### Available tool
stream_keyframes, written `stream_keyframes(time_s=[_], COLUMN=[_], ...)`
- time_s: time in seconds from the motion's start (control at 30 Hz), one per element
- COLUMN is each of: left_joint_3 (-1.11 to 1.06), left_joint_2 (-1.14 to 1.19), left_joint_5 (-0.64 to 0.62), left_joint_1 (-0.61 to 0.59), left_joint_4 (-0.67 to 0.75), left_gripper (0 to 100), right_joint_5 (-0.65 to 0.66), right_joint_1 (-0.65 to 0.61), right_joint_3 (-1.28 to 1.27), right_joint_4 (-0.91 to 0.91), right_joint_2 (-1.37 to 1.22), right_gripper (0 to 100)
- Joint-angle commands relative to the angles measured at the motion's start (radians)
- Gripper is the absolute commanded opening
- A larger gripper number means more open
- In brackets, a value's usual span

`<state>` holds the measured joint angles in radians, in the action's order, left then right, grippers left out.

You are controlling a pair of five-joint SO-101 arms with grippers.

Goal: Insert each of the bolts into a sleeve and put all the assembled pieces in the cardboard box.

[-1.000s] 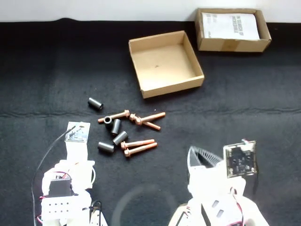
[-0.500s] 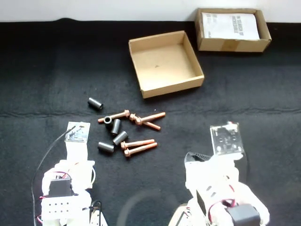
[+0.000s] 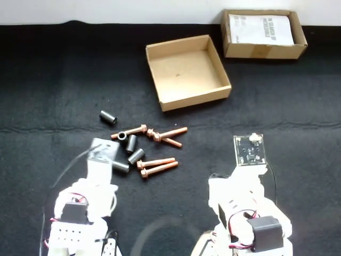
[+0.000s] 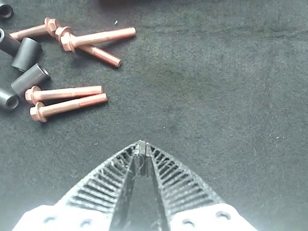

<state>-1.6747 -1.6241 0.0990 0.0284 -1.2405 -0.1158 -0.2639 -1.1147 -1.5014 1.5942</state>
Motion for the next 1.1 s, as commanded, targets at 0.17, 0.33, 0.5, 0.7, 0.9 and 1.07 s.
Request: stream_keyframes(time_s=[0.17, 0.33, 0.5, 0.7, 0.9, 1.07], left_joint_3=[0.01, 0.01, 0.022, 0.113, 0.162, 0.263], left_joint_2=[0.008, 0.008, 0.007, 0.007, 0.007, 0.015], left_joint_5=[0.005, 0.006, 0.008, 0.008, 0.006, 0.006], left_joint_1=[0.062, 0.059, -0.064, -0.36, -0.423, -0.426], left_joint_4=[-0.002, -0.005, 0.0, 0.015, 0.242, 0.252], left_gripper=[1, 1, 1, 1, 1, 1], right_joint_5=[-0.005, -0.005, -0.005, -0.005, -0.005, -0.005], right_joint_1=[0.01, 0.01, 0.01, 0.01, 0.01, 0.01], right_joint_3=[-0.002, -0.042, -0.117, -0.133, -0.136, -0.13], right_joint_4=[0.012, 0.008, 0.008, 0.008, 0.008, 0.01], right_joint_2=[-0.001, 0.116, 0.223, 0.24, 0.24, 0.231], right_gripper=[1.2, 1.2, 1.2, 1.2, 1.2, 1.2])
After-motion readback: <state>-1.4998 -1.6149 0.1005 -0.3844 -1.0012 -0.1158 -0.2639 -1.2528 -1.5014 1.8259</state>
